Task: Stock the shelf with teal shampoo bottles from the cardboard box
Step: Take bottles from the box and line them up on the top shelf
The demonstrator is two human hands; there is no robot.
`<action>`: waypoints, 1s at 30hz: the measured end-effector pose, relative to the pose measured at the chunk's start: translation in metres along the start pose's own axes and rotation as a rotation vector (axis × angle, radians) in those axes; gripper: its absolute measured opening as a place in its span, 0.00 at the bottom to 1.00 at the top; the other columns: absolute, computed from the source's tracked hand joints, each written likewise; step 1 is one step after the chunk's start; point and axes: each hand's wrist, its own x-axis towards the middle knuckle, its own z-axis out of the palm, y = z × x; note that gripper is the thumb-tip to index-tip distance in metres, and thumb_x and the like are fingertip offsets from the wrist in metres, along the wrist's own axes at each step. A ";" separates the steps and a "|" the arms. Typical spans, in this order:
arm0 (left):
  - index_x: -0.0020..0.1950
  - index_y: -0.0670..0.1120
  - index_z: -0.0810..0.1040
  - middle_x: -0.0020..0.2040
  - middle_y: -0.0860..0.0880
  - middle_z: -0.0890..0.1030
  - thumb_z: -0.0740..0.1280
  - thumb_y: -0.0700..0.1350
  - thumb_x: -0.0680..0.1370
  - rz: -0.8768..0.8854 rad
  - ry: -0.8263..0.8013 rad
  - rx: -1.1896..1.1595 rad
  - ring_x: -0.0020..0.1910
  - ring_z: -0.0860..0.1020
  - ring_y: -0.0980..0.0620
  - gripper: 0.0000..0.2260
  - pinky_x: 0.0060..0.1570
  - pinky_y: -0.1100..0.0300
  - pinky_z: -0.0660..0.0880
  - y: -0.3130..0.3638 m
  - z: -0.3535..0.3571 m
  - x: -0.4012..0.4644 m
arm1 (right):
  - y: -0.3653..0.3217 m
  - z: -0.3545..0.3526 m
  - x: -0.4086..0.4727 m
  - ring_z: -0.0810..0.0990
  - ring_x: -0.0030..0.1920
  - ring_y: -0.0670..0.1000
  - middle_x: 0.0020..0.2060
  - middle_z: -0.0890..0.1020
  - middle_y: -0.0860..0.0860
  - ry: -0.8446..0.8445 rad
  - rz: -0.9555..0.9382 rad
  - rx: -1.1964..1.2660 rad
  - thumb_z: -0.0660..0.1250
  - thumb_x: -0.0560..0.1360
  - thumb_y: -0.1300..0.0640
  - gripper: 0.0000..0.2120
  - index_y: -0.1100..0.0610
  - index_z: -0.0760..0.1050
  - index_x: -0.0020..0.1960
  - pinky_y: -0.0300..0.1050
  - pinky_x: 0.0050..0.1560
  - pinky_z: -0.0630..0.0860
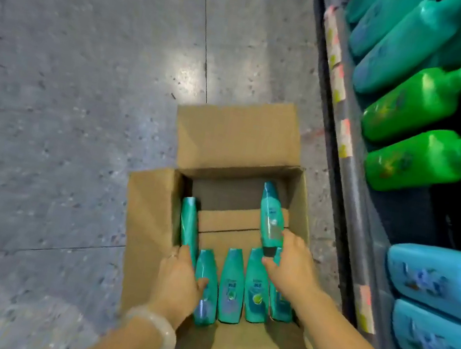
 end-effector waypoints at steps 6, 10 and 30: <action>0.75 0.38 0.46 0.75 0.38 0.53 0.67 0.50 0.75 -0.252 0.154 -0.134 0.74 0.55 0.41 0.40 0.71 0.51 0.57 0.008 0.075 0.099 | 0.022 0.058 0.098 0.68 0.65 0.59 0.67 0.65 0.58 0.032 0.069 0.100 0.71 0.72 0.52 0.40 0.56 0.51 0.75 0.54 0.63 0.69; 0.74 0.44 0.56 0.72 0.43 0.60 0.65 0.47 0.77 -0.106 0.312 -0.104 0.69 0.61 0.43 0.29 0.69 0.49 0.62 0.012 0.103 0.120 | 0.025 0.079 0.131 0.67 0.65 0.60 0.67 0.63 0.59 0.117 0.106 0.097 0.72 0.71 0.52 0.44 0.54 0.46 0.75 0.55 0.62 0.69; 0.65 0.48 0.64 0.59 0.46 0.67 0.76 0.47 0.66 -0.043 0.485 -0.467 0.58 0.70 0.48 0.32 0.57 0.54 0.70 0.026 0.059 0.110 | 0.016 0.056 0.108 0.69 0.60 0.54 0.61 0.66 0.56 0.306 -0.014 0.397 0.75 0.64 0.58 0.36 0.60 0.59 0.66 0.41 0.54 0.68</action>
